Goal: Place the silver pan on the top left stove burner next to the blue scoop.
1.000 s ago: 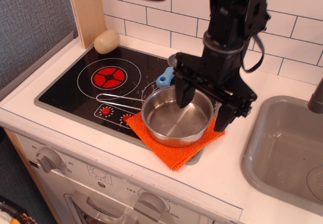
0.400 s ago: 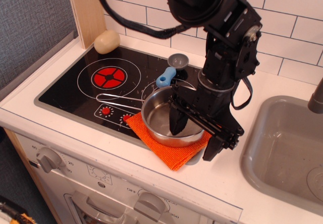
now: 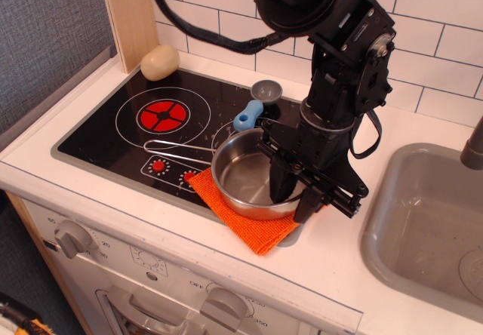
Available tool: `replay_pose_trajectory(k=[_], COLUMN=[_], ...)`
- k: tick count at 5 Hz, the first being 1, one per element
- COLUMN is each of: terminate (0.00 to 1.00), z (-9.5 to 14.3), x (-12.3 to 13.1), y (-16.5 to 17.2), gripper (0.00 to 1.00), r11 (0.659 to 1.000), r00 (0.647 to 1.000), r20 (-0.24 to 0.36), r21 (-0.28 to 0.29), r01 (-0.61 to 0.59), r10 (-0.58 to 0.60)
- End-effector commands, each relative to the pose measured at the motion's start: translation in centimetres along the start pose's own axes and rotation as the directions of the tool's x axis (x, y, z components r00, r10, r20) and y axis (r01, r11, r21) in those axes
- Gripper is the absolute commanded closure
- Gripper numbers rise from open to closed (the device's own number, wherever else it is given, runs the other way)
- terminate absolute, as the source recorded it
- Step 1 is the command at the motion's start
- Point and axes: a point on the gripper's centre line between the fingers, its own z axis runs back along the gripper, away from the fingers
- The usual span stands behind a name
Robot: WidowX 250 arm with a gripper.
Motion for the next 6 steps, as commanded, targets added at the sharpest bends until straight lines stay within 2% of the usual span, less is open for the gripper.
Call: replay_pose_trajectory(k=[1, 2, 3, 4, 5, 6], terminate=[0.00, 0.00, 0.00, 0.00, 0.00, 0.00], z=[2.3, 3.9, 7.5, 10.0, 9.8, 7.4], x=[1.2, 1.4, 1.5, 2.3, 3.9, 5.6], y=[1.1, 1.4, 2.5, 5.6, 9.4, 12.0], gripper=[1.00, 1.00, 1.00, 1.00, 1.00, 1.00], r11=[0.999, 0.998, 0.999, 0.999, 0.993, 0.989], r00=[0.996, 0.992, 0.980, 0.975, 0.976, 0.982], r20=[0.085, 0.121, 0.198, 0.221, 0.193, 0.132], r21=[0.040, 0.052, 0.049, 0.018, 0.029, 0.044], r01=[0.009, 0.030, 0.016, -0.033, -0.111, -0.142], r10=[-0.013, -0.036, -0.025, 0.028, 0.103, 0.135])
